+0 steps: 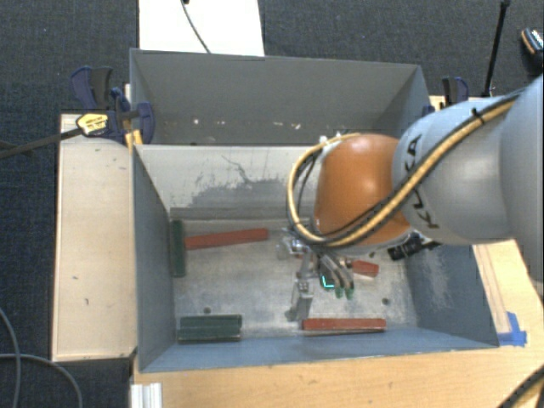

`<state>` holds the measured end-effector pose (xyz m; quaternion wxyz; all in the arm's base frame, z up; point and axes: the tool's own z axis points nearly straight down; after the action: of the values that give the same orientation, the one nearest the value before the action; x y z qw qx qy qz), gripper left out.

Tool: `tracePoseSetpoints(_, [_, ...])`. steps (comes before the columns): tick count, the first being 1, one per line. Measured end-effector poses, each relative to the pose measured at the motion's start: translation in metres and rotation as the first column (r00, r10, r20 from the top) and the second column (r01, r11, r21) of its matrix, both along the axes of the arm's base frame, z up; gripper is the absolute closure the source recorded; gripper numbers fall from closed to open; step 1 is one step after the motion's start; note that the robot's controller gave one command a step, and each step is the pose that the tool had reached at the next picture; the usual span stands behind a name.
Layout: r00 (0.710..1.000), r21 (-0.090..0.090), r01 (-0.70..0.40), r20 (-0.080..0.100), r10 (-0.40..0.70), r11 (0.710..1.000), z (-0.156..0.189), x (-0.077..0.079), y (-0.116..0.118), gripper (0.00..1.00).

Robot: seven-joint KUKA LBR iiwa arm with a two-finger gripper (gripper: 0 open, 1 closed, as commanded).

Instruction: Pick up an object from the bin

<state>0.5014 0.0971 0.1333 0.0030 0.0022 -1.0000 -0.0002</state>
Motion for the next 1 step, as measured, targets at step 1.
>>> tracePoseSetpoints(1, [0.99, -0.002, 0.139, 0.007, -0.139, 0.99, -0.065, 0.0387, -0.1033, 0.0])
